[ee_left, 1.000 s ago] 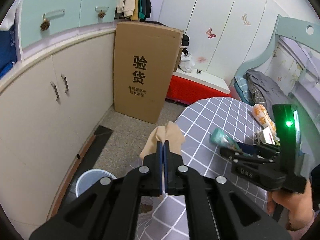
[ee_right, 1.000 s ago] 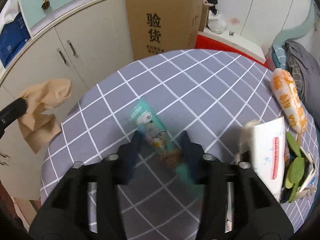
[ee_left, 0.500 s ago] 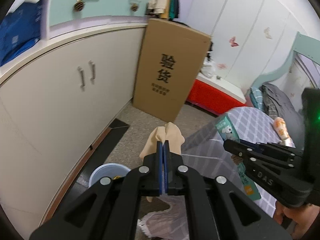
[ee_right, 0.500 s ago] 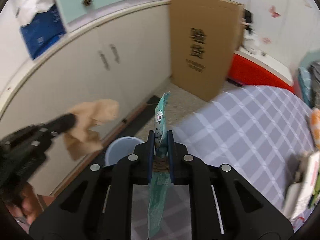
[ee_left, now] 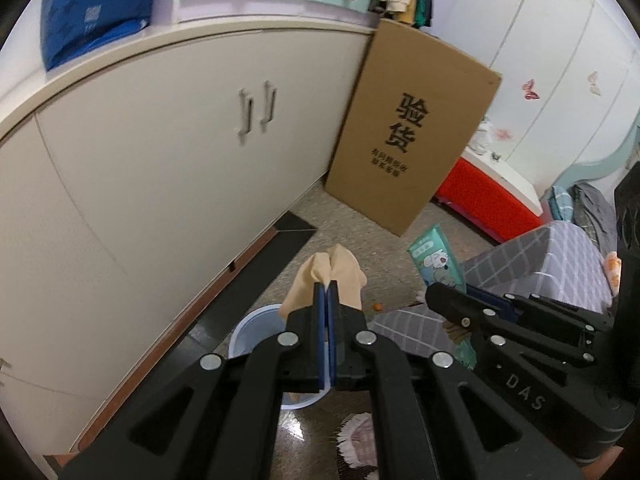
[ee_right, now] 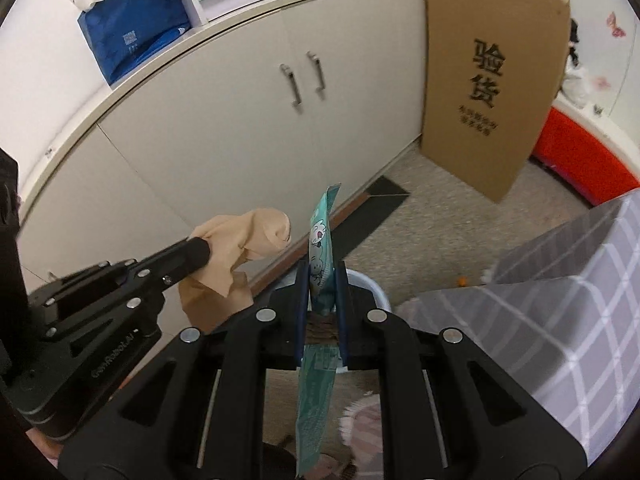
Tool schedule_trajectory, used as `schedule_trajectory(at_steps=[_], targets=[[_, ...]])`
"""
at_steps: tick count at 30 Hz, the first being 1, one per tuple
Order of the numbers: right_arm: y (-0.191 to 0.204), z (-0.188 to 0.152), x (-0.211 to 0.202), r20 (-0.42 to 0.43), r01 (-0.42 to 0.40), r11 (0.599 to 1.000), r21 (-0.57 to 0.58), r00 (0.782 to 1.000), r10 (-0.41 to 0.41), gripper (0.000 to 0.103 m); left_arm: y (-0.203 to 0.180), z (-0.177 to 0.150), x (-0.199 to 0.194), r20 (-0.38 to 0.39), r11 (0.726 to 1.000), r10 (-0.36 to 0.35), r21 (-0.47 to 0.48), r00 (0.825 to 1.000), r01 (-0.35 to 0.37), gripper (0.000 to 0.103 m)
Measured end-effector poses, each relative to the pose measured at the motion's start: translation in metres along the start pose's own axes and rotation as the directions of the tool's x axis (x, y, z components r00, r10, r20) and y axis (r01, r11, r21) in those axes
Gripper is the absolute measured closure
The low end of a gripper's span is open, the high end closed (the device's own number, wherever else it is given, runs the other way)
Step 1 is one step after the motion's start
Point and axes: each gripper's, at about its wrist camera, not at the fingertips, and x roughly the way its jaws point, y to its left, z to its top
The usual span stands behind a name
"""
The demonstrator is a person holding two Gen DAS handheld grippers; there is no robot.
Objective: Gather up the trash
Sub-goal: 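Carry the tan cloth and teal tube over the bin, then open the right tool dropping the tube while left drops the cloth into bin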
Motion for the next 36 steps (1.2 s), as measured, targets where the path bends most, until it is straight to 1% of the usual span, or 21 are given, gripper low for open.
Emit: schedule_trajectory(at_steps=[2,3,4,5,9,19,27,31,33,36], targets=[[-0.001,-0.001,0.008,0.005,-0.022,1.0,0.017,1.0,0.022,0.084,0.007,0.0,0.006,-0.011,1.0,0.007,-0.009,1.0,-0.007,0.101],[-0.002,-0.001,0.01,0.008,-0.017,1.0,0.021,1.0,0.017,0.072,0.009,-0.001,0.007,-0.014,1.0,0.009,-0.009,1.0,-0.009,0.101],[-0.003,-0.002,0.013,0.006,-0.013,0.999,0.029,1.0,0.013,0.05,0.01,-0.001,0.01,-0.018,1.0,0.011,-0.009,1.0,-0.011,0.101],[-0.003,-0.002,0.015,0.008,-0.015,0.999,0.033,1.0,0.014,0.045,0.012,-0.002,0.013,-0.026,1.0,0.011,-0.01,1.0,-0.011,0.101],[-0.002,-0.005,0.017,0.014,0.007,1.0,0.016,1.0,-0.007,0.045,0.012,-0.006,0.023,-0.047,1.0,0.01,-0.019,0.999,-0.011,0.101],[-0.012,-0.011,0.021,-0.013,0.038,0.998,0.048,0.999,-0.037,0.043,0.008,-0.01,0.036,-0.077,1.0,0.002,-0.017,0.997,-0.003,0.101],[-0.012,-0.01,0.019,0.004,0.051,0.996,0.072,0.999,-0.051,0.039,0.005,-0.009,0.04,-0.089,1.0,0.002,-0.012,0.996,-0.003,0.101],[-0.014,-0.01,0.015,0.03,0.064,0.994,0.087,0.997,-0.067,0.037,0.004,-0.007,0.042,-0.091,1.0,0.002,-0.008,0.996,-0.002,0.101],[-0.015,-0.01,0.013,0.044,0.07,0.993,0.093,0.996,-0.075,0.034,0.004,-0.006,0.043,-0.091,1.0,0.001,-0.008,0.996,-0.002,0.101],[-0.017,-0.009,0.011,0.056,0.072,0.992,0.108,0.995,-0.079,0.034,0.003,-0.005,0.045,-0.094,1.0,-0.002,-0.008,0.996,0.001,0.101]])
